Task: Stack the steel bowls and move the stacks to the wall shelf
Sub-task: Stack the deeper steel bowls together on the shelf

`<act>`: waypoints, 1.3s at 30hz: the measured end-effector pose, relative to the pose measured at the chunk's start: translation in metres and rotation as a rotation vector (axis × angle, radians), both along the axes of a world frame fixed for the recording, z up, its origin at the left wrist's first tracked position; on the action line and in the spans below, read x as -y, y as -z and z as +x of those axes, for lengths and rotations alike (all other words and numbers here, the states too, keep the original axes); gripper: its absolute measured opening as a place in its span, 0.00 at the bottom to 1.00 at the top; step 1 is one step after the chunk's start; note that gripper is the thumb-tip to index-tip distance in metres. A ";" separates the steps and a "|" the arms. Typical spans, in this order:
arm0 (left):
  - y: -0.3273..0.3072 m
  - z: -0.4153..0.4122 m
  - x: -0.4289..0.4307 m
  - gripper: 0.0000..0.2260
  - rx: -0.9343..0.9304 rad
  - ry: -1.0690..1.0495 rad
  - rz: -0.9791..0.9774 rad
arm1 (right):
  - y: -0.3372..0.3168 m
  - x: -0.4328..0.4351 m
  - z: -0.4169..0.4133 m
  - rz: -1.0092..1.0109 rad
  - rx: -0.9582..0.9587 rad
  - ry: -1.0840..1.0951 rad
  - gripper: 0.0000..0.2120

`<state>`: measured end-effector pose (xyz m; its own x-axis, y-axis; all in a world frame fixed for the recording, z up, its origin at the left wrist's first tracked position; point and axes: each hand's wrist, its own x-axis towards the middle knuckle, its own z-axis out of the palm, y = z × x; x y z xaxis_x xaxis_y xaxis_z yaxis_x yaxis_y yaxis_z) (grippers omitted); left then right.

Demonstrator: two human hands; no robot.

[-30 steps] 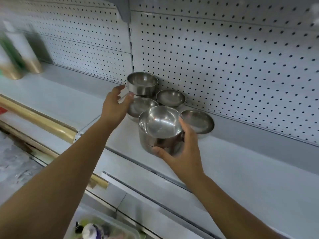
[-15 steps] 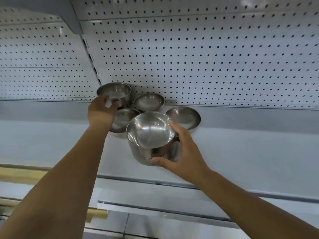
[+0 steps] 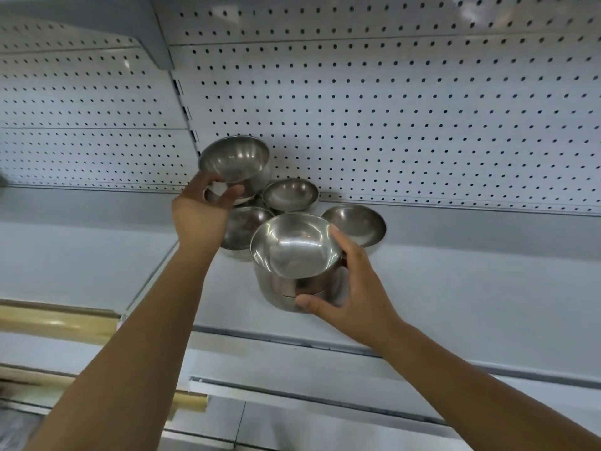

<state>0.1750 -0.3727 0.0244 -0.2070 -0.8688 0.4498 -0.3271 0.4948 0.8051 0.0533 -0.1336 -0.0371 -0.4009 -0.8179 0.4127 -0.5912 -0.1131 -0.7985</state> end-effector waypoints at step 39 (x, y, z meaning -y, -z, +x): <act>0.012 0.052 -0.127 0.38 -0.116 0.584 0.228 | 0.010 -0.022 -0.006 0.040 0.168 0.031 0.54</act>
<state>0.2265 -0.2462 0.0120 -0.6367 -0.7040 0.3148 0.0407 0.3769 0.9253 0.0477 -0.1117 -0.0473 -0.4870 -0.8182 0.3055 -0.4521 -0.0632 -0.8897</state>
